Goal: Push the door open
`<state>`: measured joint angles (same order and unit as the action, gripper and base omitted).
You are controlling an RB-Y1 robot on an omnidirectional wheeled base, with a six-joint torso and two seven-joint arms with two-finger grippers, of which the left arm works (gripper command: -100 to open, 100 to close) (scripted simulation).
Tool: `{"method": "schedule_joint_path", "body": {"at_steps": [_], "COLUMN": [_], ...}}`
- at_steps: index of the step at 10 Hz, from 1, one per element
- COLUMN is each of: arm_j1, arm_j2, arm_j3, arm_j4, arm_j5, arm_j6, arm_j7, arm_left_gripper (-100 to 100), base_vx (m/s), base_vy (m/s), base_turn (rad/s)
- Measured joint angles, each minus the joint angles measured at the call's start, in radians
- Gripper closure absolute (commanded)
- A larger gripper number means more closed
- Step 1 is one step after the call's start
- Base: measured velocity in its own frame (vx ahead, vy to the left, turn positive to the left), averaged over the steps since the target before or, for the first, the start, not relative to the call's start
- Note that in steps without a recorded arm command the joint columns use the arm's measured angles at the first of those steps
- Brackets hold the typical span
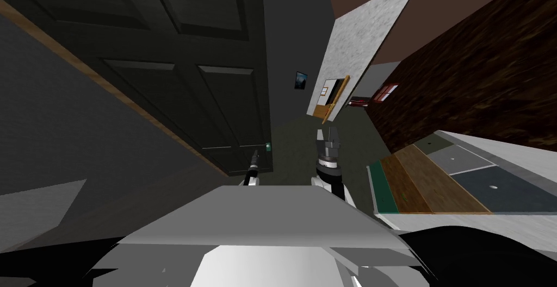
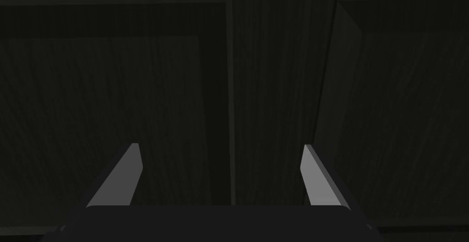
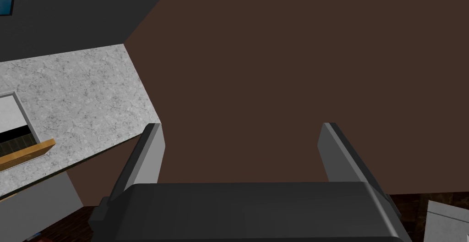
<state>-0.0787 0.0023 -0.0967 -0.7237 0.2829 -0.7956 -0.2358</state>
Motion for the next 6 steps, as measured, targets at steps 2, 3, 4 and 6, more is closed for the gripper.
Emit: {"method": "schedule_joint_path", "body": {"at_steps": [2,3,4,6], "arm_j1": [0.017,0.012,0.004,0.004], "arm_j2": [0.032,0.04,0.049,0.049], "arm_j3": [0.002,0.003,0.005,0.008], "arm_j4": [-0.038,-0.028,-0.011,-0.008], "arm_j5": [0.0,0.001,0.002,0.002], "arm_j6": [0.018,0.015,0.005,-0.002], "arm_j7": [-0.007,-0.006,-0.003,-0.002], "arm_left_gripper": [-100,-100,-100,-100], "base_vx": [0.176,0.144,0.146,0.104], "base_vy": [0.034,-0.058,-0.097,-0.141], "base_turn": [-0.018,-0.026,-0.028,-0.02]}}
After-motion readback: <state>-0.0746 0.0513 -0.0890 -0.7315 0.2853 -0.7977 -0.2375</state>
